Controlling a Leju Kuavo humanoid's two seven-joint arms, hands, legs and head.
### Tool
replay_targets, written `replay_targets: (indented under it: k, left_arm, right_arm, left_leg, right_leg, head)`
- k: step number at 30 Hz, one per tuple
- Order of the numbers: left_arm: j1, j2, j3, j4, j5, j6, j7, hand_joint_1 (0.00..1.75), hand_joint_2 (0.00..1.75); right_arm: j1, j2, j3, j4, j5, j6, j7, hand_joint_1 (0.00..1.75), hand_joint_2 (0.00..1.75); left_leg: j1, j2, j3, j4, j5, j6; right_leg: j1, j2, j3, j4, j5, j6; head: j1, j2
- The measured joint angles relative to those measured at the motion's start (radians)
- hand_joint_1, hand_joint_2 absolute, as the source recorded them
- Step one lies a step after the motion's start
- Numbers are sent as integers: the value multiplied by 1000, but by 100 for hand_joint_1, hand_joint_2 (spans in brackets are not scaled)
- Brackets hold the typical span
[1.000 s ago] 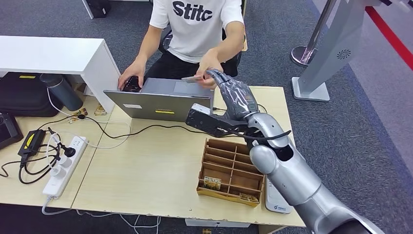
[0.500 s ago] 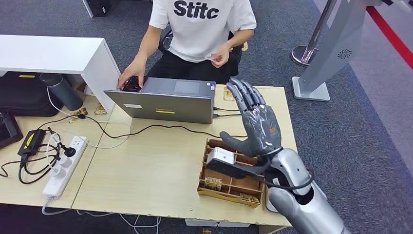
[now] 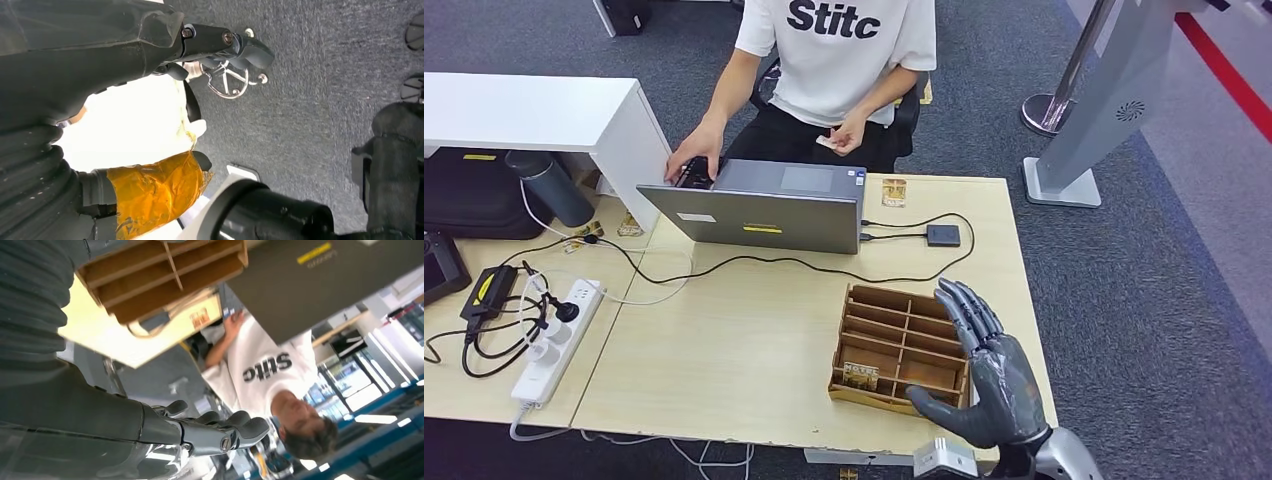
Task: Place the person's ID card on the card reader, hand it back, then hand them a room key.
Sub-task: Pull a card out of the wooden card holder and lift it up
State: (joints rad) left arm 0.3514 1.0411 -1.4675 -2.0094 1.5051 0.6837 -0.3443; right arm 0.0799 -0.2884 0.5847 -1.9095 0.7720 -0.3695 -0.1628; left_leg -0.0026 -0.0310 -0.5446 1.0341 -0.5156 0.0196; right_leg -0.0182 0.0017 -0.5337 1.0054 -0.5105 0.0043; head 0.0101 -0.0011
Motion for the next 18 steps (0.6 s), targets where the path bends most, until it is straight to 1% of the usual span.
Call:
replay_targets:
  k: [3, 7, 12, 18]
  left_arm:
    - [1, -3, 0, -9, 10, 6, -6, 0, 175]
    - [1, -7, 0, -16, 15, 8, -12, 0, 175]
    - [1, -7, 0, -17, 15, -2, -13, 0, 175]
    - [0, -6, 0, -17, 14, -14, -10, 0, 175]
  right_arm:
    - [44, -2, -12, -3, -29, 14, -9, 0, 175]
    - [74, -12, -12, 0, 15, 15, 12, 0, 175]
    - [80, -31, -1, 23, 47, 19, 44, 0, 175]
    - [69, -46, 35, 68, 81, 40, 57, 0, 175]
  left_leg:
    - [0, 0, 0, 0, 0, 0]
    - [0, 0, 0, 0, 0, 0]
    - [0, 0, 0, 0, 0, 0]
    - [0, 0, 0, 0, 0, 0]
  right_leg:
    - [0, 0, 0, 0, 0, 0]
    - [0, 0, 0, 0, 0, 0]
    - [0, 0, 0, 0, 0, 0]
    - [0, 0, 0, 0, 0, 0]
  head:
    - [0, 0]
    - [0, 0]
    - [0, 0]
    - [0, 0]
